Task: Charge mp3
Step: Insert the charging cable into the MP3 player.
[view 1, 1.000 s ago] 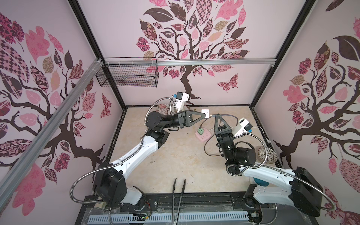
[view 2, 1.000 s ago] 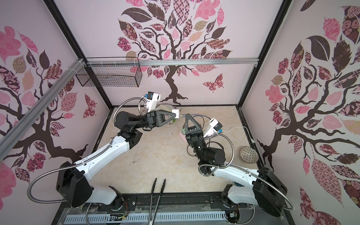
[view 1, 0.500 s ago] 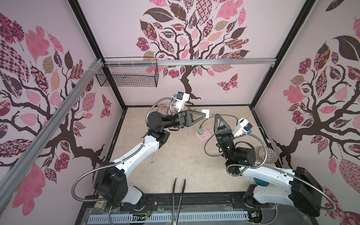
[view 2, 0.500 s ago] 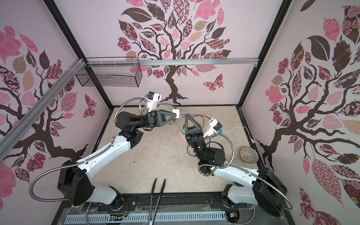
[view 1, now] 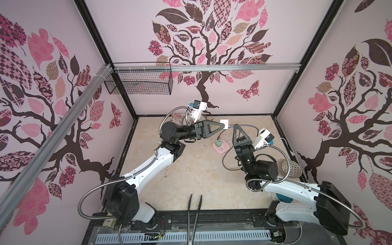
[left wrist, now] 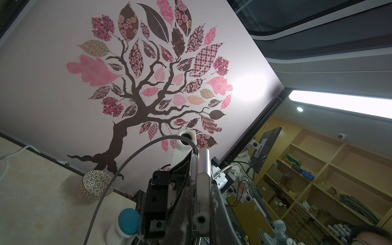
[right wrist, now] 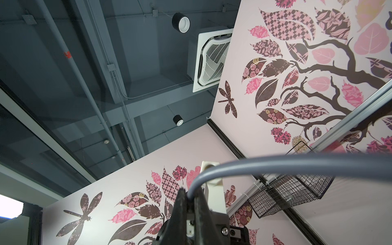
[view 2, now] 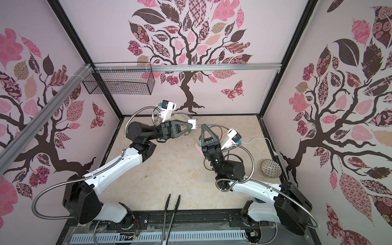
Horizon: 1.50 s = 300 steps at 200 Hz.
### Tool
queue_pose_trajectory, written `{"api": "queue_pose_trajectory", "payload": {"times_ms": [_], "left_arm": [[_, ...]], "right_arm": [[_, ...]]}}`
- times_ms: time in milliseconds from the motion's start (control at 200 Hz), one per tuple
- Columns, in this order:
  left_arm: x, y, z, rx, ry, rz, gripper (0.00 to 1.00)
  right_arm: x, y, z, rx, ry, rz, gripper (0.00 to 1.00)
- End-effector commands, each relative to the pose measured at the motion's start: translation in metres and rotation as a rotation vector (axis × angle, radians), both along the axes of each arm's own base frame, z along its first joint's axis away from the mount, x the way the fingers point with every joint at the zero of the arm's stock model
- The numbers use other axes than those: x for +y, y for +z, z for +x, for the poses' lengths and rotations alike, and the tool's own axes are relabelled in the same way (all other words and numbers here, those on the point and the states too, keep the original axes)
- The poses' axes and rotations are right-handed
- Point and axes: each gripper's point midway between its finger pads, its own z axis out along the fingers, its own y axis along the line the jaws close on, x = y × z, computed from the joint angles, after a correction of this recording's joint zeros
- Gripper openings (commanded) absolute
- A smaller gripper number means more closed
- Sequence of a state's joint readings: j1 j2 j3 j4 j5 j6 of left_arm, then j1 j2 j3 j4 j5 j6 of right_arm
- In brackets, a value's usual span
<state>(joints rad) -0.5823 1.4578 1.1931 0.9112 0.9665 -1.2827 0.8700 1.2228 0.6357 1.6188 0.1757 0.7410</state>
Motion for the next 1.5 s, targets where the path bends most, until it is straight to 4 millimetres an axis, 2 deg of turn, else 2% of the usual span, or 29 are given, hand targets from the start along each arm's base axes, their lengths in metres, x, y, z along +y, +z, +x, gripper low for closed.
{"api": "queue_pose_trajectory", "payload": {"times_ms": [0,555,880,1110,1496], "left_arm": [[0.006,0.025,-0.014,-0.071,-0.014,-0.042,0.0],[0.005,0.031,-0.015,-0.085,-0.016,-0.051,0.0],[-0.004,0.019,-0.007,-0.063,-0.007,-0.019,0.0],[0.0,0.029,-0.012,-0.084,-0.008,-0.033,0.0],[0.0,0.031,-0.013,-0.085,-0.01,-0.036,0.0]], "right_arm": [[-0.007,0.016,-0.008,-0.044,0.009,0.057,0.0],[-0.003,0.013,-0.008,-0.039,0.029,0.045,0.0],[-0.005,0.017,-0.013,-0.06,0.033,0.045,0.0],[-0.005,0.014,-0.01,-0.042,0.029,0.047,0.0],[-0.006,0.013,-0.01,-0.04,0.022,0.044,0.0]]}}
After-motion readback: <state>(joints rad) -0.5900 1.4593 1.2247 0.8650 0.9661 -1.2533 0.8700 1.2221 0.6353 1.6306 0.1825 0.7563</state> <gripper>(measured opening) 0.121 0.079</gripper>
